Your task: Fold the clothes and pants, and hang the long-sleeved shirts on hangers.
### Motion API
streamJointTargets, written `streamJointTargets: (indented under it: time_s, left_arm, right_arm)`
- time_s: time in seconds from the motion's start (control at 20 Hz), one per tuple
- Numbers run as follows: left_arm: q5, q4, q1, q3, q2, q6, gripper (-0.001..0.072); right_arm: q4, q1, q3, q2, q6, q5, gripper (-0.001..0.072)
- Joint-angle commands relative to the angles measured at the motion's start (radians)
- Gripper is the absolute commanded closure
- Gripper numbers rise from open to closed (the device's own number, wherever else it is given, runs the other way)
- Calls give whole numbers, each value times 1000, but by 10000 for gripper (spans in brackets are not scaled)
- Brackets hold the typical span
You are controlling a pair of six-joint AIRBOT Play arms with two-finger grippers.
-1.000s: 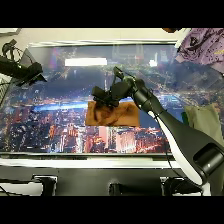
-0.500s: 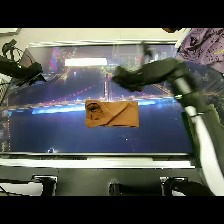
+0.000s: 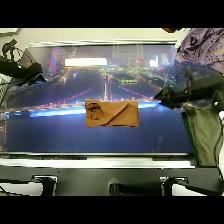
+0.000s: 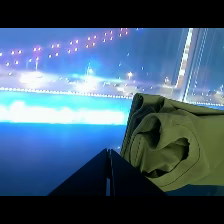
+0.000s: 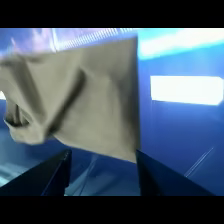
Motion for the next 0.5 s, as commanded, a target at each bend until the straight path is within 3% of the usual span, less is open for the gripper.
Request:
streamJointTargets:
  time_s: [0.0, 0.25, 0.4, 0.45]
  left_arm:
    - [0, 0, 1, 0, 1, 2, 692]
    - [0, 0, 1, 0, 0, 2, 691]
    - [0, 0, 1, 0, 0, 2, 692]
    - [0, 0, 1, 0, 0, 2, 691]
  right_arm:
    - [137, 9, -155, -100, -159, 76, 241]
    - [209, 140, -157, -236, -200, 214, 244]
    - [221, 193, -157, -259, -203, 281, 367]
    - [226, 205, -156, -259, -203, 295, 376]
